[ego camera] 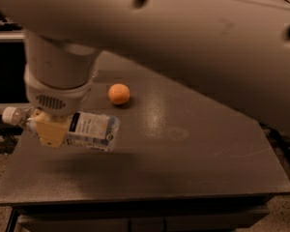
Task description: Place blue plastic bottle upright
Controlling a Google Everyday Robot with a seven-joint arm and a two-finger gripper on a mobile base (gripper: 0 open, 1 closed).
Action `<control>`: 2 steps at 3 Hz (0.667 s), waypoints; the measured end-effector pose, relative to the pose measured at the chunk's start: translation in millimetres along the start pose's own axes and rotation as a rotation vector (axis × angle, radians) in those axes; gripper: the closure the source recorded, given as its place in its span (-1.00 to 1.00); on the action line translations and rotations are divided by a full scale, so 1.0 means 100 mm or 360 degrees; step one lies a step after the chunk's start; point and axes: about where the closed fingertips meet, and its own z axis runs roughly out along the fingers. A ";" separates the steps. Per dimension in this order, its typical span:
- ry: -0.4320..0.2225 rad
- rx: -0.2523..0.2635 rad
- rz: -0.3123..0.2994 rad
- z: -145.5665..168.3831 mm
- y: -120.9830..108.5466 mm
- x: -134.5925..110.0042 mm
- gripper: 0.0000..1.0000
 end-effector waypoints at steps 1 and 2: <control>-0.0290 0.0118 0.0122 -0.14 0.08 0.62 1.00; -0.0290 0.0117 0.0120 -0.14 0.08 0.62 1.00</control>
Offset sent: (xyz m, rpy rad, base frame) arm -0.0073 -0.0359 0.0148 0.1384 -0.0594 -0.0367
